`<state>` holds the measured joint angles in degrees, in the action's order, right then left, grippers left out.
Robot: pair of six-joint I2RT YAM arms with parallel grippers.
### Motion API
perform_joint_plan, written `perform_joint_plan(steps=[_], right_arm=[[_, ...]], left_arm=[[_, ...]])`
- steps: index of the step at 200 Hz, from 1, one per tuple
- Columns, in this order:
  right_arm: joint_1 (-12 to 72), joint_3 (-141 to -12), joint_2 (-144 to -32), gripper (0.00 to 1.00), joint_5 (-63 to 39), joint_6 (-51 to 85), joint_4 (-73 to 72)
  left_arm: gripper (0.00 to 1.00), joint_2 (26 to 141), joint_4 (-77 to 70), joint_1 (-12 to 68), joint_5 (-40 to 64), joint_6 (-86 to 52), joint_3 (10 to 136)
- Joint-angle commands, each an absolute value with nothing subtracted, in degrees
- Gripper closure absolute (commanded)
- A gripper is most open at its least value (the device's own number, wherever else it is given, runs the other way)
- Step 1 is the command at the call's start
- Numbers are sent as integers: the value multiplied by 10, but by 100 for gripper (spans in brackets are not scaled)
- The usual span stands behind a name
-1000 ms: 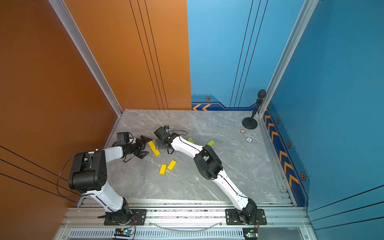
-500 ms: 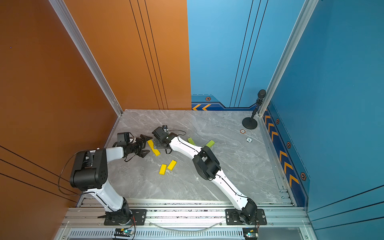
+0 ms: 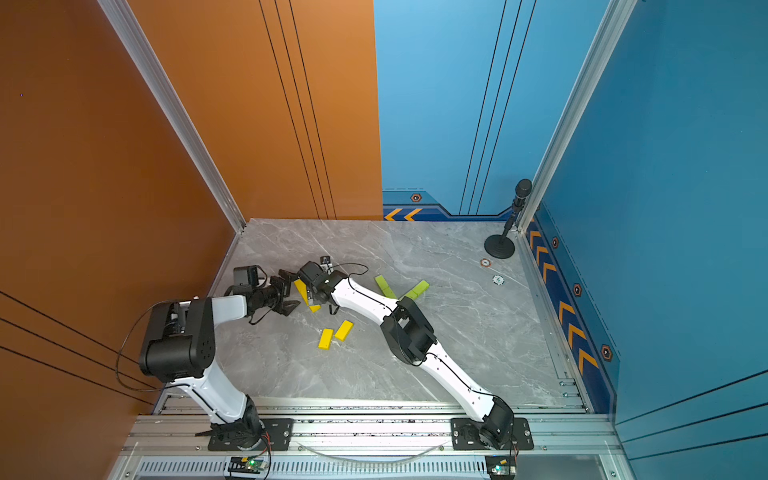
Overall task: Assemble the letter v with building blocks
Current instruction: Adjust the building block at the center of the board.
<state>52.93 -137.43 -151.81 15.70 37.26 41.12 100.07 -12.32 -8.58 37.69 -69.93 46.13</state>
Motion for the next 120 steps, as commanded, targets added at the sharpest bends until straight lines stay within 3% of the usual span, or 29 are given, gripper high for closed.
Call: perform_joint_plan(steps=[1,120], right_arm=[[527,-1373,-1567,0,131,376,468],[533,-1412,-1592,0,130,364,470]], left_arm=[[2,991,-119,-85,384,-698,450],[2,993,-129,-76,383,-712,447]])
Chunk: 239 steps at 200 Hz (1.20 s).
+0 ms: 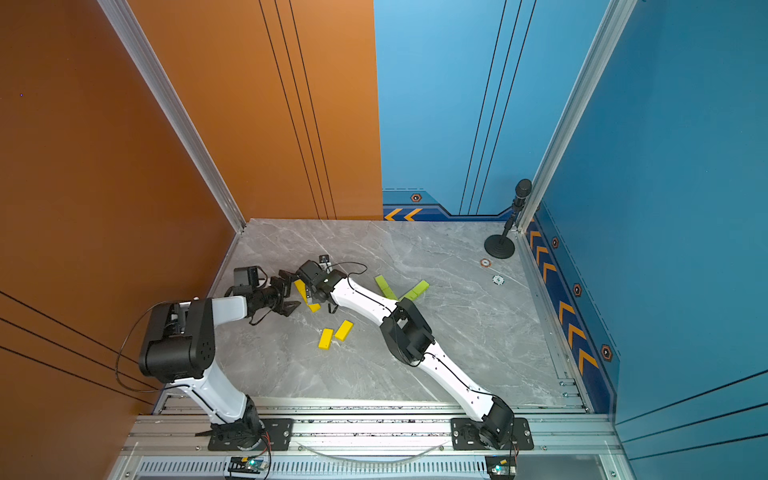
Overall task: Assemble the letter v with building blocks
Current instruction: Adjust the building block at the center of the board.
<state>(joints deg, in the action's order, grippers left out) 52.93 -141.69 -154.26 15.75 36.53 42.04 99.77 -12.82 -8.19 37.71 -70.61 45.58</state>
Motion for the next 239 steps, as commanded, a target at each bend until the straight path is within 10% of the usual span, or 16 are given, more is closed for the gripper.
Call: perform_joint_plan(steps=[1,239], right_arm=[[533,-1412,-1593,0,131,364,470],[524,-1433,-1598,0,105,359,461]], left_arm=[[2,993,-130,-76,384,-711,446],[2,997,-141,-77,386,-722,444]])
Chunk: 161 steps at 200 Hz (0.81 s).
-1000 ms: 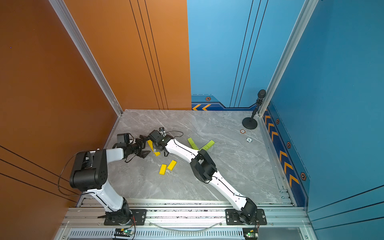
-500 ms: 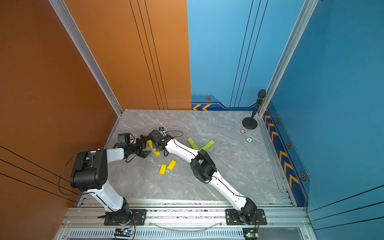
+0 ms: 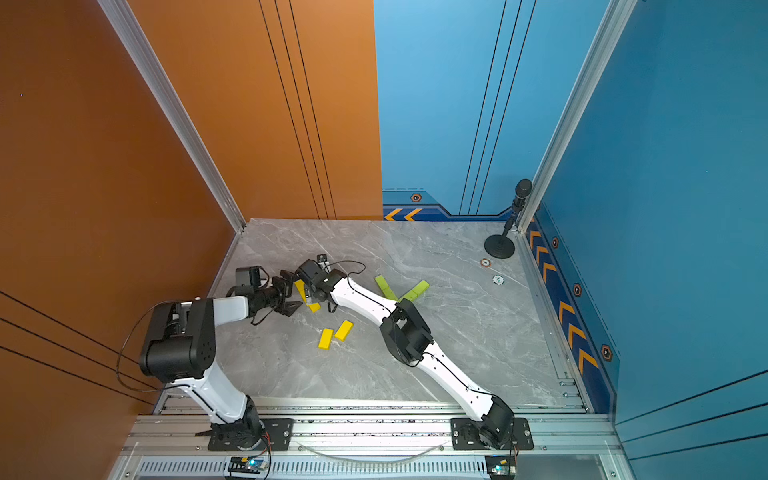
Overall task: Assemble the letter v with building blocks
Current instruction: Adjust the building block at the center of the board.
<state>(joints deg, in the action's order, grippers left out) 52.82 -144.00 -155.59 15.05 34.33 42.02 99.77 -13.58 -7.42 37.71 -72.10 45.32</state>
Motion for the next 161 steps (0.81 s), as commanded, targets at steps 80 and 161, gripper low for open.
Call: perform_joint_plan(steps=[80,161], right_arm=[[508,-1429,-1583,0,102,375,463],[504,-1327,-1522,0,133,361,465]], left_arm=[[2,1001,-141,-77,389,-719,445],[2,957,-136,-76,388,-726,411]])
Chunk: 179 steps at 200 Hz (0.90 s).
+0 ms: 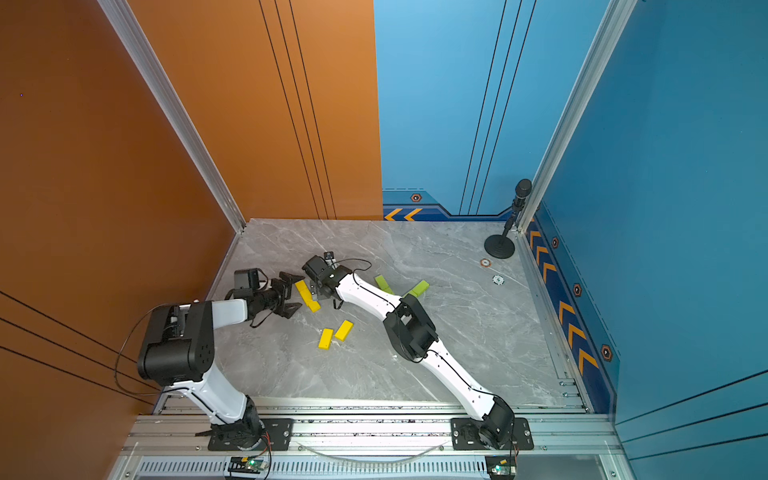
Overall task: Assemble the letter v with building blocks
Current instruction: Adjust the building block at the center of the board.
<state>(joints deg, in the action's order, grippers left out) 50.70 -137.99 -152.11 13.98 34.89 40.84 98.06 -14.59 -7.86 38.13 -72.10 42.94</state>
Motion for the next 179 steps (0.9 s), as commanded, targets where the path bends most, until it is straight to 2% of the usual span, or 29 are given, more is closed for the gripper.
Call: perform_joint_plan(steps=[1,36,179], right_arm=[[504,-1326,-1521,0,134,361,465],[509,-1290,-1504,0,138,356,459],[540,-1287,-1507,0,119,351,442]], left_arm=[[2,957,-136,-76,388,-725,410],[2,933,-129,-76,385,-725,394],[2,941,-134,-67,382,-735,388]])
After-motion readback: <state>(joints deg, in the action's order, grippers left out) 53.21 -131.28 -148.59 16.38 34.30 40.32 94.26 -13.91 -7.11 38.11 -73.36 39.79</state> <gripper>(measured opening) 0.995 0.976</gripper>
